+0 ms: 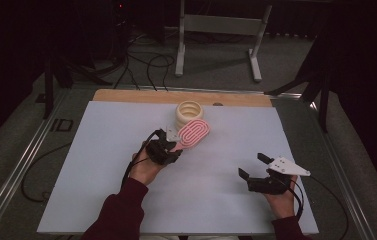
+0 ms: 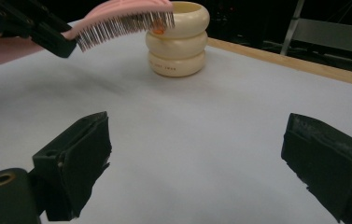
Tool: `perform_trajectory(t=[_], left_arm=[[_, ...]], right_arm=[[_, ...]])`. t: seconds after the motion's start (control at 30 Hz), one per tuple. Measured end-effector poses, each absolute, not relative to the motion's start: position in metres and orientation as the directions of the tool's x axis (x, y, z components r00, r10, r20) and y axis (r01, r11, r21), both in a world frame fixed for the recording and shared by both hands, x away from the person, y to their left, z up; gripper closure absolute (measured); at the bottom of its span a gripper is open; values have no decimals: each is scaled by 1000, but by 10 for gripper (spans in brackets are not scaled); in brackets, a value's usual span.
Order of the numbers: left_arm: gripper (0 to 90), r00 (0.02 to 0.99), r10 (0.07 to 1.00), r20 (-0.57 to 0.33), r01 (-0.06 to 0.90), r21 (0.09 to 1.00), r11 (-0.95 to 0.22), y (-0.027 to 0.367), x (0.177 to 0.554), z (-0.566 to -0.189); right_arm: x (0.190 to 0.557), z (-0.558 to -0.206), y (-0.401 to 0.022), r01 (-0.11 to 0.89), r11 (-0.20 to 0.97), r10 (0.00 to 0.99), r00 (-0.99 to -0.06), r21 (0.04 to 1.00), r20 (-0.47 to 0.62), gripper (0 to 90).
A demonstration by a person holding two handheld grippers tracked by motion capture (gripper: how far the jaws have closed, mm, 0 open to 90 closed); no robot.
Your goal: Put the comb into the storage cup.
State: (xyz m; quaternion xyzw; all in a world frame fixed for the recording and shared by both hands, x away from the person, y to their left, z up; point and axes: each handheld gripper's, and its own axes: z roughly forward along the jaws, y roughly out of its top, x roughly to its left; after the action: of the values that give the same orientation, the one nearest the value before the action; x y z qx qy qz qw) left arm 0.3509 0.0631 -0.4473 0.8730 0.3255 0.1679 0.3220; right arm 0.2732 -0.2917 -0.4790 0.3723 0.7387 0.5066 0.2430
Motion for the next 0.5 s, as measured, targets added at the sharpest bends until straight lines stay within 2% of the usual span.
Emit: perform_trajectory(t=[0.5], left_arm=[[698,669,738,88,432,762,-482,98,338,-434]], right_arm=[[274,-480,-291,303,209,793,-609,930,20,79]])
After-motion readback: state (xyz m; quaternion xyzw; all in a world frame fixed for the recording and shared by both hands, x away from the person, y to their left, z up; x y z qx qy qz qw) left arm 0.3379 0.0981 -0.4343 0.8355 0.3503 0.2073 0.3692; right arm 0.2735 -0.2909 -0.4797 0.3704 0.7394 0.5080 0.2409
